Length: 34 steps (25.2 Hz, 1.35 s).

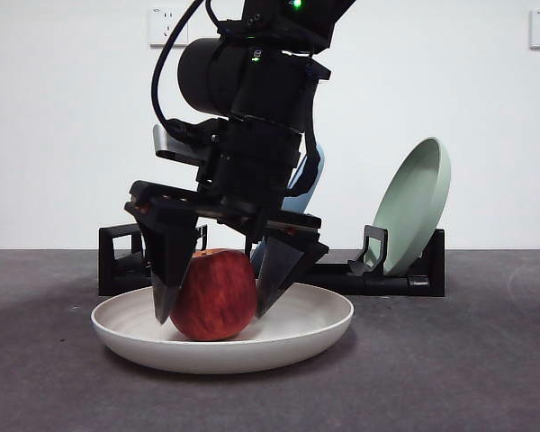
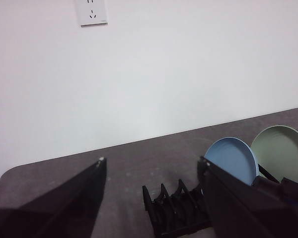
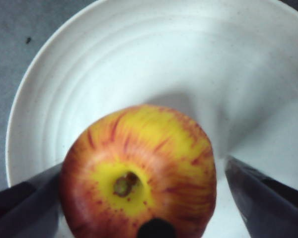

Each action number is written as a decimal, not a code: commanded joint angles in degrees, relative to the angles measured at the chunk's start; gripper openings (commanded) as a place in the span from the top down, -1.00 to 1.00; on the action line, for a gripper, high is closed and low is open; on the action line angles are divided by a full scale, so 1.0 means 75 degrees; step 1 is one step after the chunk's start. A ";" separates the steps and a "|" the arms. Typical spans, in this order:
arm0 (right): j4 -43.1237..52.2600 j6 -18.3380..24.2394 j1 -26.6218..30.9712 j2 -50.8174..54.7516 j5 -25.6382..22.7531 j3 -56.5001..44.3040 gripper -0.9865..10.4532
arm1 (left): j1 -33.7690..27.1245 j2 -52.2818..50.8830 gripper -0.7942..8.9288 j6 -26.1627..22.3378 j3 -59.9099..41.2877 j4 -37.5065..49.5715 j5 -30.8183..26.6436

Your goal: Take the yellow plate from the plate rack,put the plate on the table,take the apple from the table,put the apple in the plate

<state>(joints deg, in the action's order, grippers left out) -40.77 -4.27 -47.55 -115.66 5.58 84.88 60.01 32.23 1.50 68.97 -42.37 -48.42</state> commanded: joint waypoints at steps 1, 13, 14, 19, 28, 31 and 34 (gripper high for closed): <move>-0.0003 -0.0017 -0.0012 0.0017 0.0003 0.0009 -0.06 | -0.0015 0.0050 0.19 0.0000 -0.0029 0.0041 0.0017; -0.0041 0.0038 0.0067 0.1577 -0.0181 0.0009 -0.05 | -0.0015 0.1230 0.19 -0.0015 -0.0029 0.0041 0.0099; -0.0067 0.0058 0.0093 0.1757 -0.0254 0.0009 -0.05 | -0.0015 0.1367 0.19 -0.0035 -0.0029 0.0041 0.0114; -0.0344 0.0388 0.0265 0.2798 -0.0647 0.0009 -0.05 | -0.0020 0.2180 0.20 -0.0189 -0.0029 0.0076 0.0752; -0.1119 0.0766 0.0965 0.4698 -0.0647 0.0009 0.72 | -0.0093 0.3564 0.86 -0.0845 -0.0029 0.0431 0.2719; -0.1498 0.0988 0.1405 0.5386 -0.0612 0.0009 0.85 | -0.0487 0.3856 0.86 -0.1046 -0.0029 0.0466 0.3354; -0.1856 0.0985 0.2072 0.5843 -0.0533 0.0003 0.85 | -0.1416 0.3885 0.86 -0.1183 -0.0032 0.0105 0.4366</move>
<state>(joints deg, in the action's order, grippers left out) -54.85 2.76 -32.23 -71.70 1.50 84.88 50.17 61.39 -6.35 68.95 -41.74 -16.16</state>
